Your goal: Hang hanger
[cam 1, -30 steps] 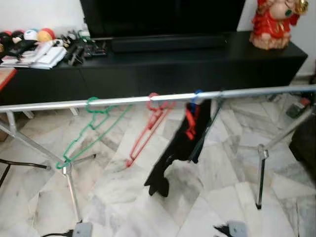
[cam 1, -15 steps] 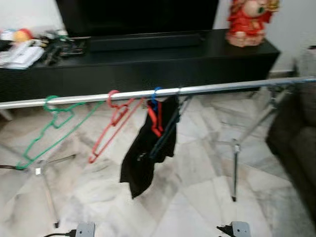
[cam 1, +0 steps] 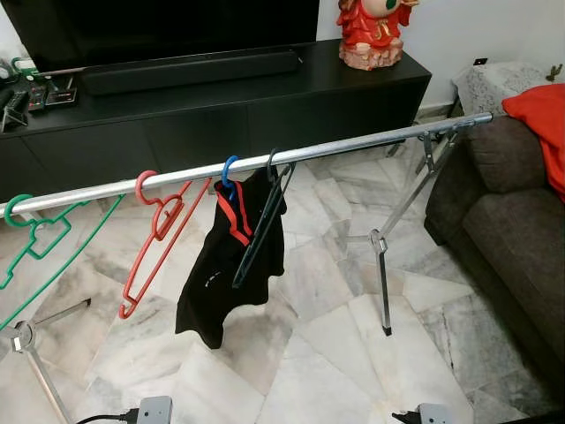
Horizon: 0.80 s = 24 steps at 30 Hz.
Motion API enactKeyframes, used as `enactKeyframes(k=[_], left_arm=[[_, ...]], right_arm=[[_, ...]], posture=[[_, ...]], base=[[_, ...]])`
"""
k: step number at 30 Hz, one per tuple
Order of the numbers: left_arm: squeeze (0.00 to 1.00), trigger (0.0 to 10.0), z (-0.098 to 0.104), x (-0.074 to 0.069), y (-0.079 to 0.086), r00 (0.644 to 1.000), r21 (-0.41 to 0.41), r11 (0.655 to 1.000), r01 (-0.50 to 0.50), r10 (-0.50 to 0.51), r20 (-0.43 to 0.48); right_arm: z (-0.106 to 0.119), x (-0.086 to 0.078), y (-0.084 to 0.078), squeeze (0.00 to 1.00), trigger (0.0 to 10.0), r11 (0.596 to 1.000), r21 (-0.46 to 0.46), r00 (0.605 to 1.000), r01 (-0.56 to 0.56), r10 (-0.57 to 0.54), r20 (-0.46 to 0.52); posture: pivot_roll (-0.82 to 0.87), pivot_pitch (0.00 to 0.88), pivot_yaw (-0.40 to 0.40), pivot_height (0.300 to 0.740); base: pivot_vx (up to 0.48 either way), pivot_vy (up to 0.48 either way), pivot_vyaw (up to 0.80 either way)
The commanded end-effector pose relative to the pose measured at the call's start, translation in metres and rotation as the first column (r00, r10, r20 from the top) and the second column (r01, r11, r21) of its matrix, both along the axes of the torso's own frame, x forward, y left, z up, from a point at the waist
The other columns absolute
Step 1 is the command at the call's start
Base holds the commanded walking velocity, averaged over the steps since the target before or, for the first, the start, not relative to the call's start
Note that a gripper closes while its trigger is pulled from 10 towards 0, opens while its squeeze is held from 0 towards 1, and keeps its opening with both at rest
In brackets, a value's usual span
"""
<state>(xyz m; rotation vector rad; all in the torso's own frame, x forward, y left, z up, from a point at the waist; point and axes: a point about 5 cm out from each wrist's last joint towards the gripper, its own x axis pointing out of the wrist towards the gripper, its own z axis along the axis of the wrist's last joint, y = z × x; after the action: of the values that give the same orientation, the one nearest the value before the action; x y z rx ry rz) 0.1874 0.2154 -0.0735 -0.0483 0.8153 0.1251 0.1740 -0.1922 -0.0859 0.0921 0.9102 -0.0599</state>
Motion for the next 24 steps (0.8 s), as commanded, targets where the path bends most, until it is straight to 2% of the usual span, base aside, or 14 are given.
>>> enactKeyframes(k=[1,9,24], left_arm=[[0.00,10.0,-0.005,-0.009,0.000,0.999,-0.007,1.000,-0.011,0.011,-0.033],[0.00,10.0,-0.007,-0.013,-0.001,0.999,-0.014,1.000,-0.004,0.003,-0.048],[0.00,10.0,-0.008,-0.014,-0.002,0.998,-0.027,1.000,-0.002,0.001,-0.056]], right_arm=[[-0.003,-0.007,0.000,0.00,10.0,1.000,-0.007,1.000,-0.001,0.000,-0.024],[-0.001,0.001,0.003,0.00,10.0,1.000,-0.007,1.000,-0.001,0.001,-0.017],[-0.002,-0.007,-0.009,0.00,10.0,1.000,-0.014,1.000,0.004,-0.005,-0.021]], posture=[[-0.04,0.187,0.003,0.740],[-0.04,0.187,0.004,0.740],[-0.04,0.191,0.004,0.740]], base=[[0.000,0.000,-0.73],[0.000,0.000,-0.73],[0.000,0.000,-0.73]])
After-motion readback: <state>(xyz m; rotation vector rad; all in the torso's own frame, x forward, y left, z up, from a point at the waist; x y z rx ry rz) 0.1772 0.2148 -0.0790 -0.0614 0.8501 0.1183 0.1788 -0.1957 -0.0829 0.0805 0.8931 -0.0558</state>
